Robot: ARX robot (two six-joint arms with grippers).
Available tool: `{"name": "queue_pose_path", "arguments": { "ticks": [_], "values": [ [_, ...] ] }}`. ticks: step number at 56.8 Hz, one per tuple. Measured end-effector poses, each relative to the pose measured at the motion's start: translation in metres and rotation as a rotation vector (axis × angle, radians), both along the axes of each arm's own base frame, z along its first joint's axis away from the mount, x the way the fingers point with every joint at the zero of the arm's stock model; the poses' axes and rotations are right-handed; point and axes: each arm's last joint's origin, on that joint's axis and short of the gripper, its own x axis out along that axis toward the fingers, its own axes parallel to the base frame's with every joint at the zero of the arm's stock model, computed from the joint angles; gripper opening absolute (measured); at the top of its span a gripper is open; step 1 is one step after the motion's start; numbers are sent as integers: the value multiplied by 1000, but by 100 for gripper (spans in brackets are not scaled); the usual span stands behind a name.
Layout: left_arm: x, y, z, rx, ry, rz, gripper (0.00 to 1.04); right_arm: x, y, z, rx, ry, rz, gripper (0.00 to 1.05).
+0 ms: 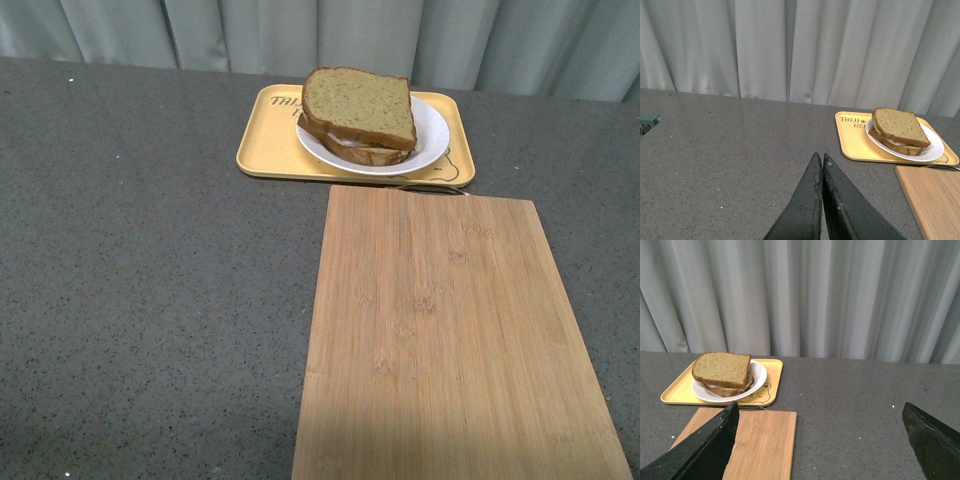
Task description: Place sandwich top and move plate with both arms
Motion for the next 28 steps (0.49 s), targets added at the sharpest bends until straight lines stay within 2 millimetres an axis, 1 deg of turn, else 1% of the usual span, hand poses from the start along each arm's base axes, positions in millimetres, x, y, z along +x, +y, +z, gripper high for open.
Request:
{"name": "queue_pose_path", "arguments": {
  "ticks": [28],
  "values": [
    [-11,0,0,0,-1,0,4,0,0,0,0,0,0,95]
  ]
}}
